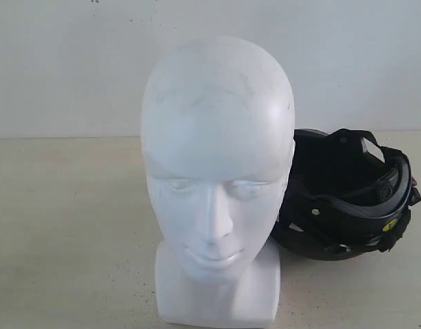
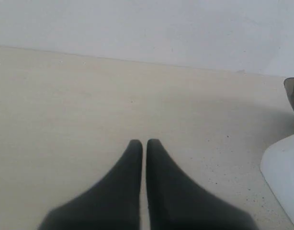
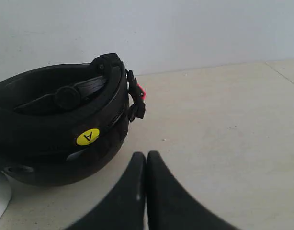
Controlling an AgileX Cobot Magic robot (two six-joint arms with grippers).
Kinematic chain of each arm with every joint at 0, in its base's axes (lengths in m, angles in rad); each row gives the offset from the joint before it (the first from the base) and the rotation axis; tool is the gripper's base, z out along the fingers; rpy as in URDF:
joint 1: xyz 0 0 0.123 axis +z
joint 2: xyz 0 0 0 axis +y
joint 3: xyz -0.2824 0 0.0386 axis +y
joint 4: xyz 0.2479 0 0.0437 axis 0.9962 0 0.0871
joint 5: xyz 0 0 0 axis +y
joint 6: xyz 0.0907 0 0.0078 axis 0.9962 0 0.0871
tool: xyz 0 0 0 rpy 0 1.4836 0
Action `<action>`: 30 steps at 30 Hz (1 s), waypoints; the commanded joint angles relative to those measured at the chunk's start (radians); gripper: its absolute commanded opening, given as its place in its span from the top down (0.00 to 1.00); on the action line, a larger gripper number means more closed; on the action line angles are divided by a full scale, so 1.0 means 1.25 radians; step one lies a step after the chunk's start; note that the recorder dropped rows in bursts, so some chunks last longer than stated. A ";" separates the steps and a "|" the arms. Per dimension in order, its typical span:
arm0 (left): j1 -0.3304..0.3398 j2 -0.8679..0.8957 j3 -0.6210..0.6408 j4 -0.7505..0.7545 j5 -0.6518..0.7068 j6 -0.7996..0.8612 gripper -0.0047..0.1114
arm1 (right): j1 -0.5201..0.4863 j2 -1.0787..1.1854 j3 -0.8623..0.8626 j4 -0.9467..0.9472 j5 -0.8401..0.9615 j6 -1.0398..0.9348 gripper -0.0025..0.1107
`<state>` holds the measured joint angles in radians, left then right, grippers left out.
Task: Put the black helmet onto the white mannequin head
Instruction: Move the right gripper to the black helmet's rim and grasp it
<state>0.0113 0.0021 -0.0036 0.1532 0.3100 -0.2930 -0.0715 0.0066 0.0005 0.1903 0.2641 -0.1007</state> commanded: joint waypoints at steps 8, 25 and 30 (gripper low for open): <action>0.003 -0.002 0.003 -0.003 -0.003 0.002 0.92 | 0.002 -0.005 -0.039 0.174 -0.373 0.180 0.98; 0.003 -0.002 0.003 -0.003 -0.003 0.002 0.92 | 0.089 0.492 -0.578 0.037 0.449 0.062 0.98; 0.003 -0.002 0.003 -0.003 -0.003 0.002 0.92 | 0.089 0.656 -0.578 0.066 0.292 0.196 0.76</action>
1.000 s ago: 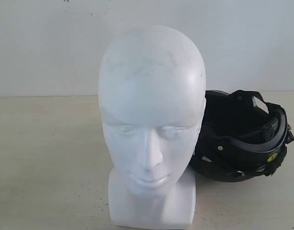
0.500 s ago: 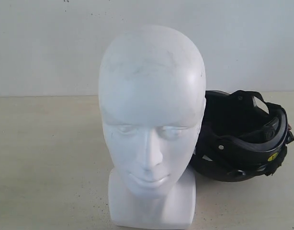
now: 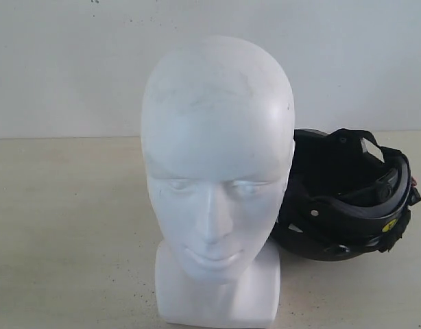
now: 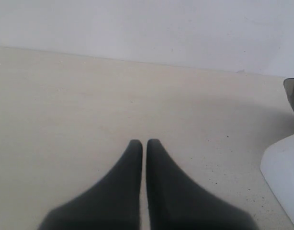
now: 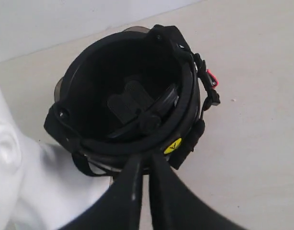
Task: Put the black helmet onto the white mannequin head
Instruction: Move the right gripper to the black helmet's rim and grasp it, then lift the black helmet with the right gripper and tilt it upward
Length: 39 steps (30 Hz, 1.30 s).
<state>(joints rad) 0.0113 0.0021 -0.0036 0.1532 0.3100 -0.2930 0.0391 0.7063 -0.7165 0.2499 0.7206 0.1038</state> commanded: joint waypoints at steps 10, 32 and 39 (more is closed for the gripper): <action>0.003 -0.002 0.003 -0.003 -0.003 0.002 0.92 | 0.000 0.414 -0.004 0.083 -0.204 0.140 0.05; 0.003 -0.002 0.003 -0.003 -0.003 0.002 0.92 | 0.000 0.561 -0.004 0.169 -0.396 0.140 0.81; 0.003 -0.002 0.003 -0.003 -0.003 0.002 0.92 | 0.000 0.558 -0.004 0.147 -0.444 0.118 0.98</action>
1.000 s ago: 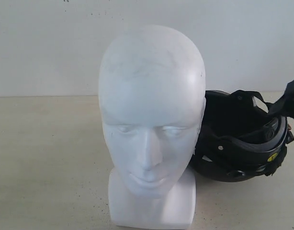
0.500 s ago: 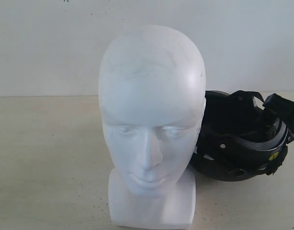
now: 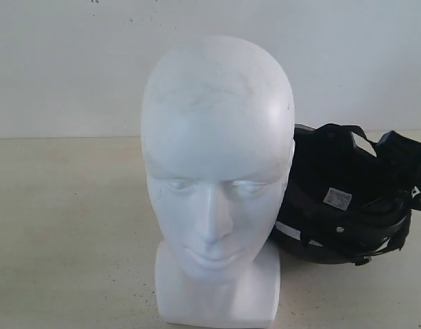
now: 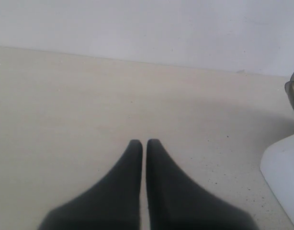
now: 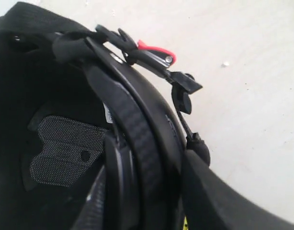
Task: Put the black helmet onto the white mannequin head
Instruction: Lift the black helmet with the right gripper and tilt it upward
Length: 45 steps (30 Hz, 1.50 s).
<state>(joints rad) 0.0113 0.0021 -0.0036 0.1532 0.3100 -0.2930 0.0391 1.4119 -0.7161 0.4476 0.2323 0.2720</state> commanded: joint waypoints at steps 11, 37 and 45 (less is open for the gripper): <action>0.003 -0.002 0.003 -0.003 -0.003 0.002 0.92 | -0.165 -0.035 -0.104 -0.099 0.161 -0.043 0.98; 0.003 -0.002 0.003 -0.001 -0.003 0.002 0.92 | -0.162 -0.054 -0.202 -0.259 0.394 -0.703 0.98; 0.003 -0.002 0.003 -0.001 -0.003 0.002 0.92 | -0.139 -0.108 -0.202 -0.339 0.413 -0.668 0.98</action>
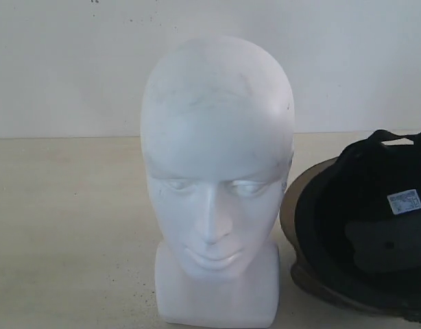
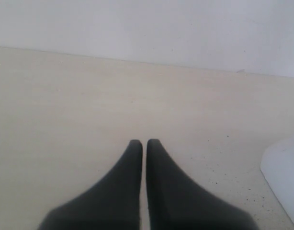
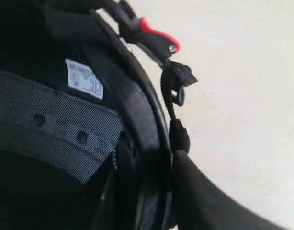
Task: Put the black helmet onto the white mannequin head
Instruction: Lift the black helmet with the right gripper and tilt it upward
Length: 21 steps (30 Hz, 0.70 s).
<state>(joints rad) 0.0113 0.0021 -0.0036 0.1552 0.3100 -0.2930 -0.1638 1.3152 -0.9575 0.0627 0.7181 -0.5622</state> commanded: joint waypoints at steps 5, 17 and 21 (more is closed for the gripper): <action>0.003 -0.002 0.003 -0.003 -0.003 0.002 0.92 | 0.084 -0.065 -0.009 -0.139 0.053 0.001 0.98; 0.003 -0.002 0.003 -0.003 -0.003 0.002 0.92 | 0.215 -0.119 -0.008 -0.325 0.111 -0.120 0.98; 0.003 -0.002 0.003 -0.003 -0.003 0.002 0.92 | 0.265 -0.119 -0.008 -0.287 0.122 -0.216 0.98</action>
<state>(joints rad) 0.0113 0.0021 -0.0036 0.1552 0.3100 -0.2930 0.1325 1.1814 -0.9575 -0.3278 0.8750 -0.7579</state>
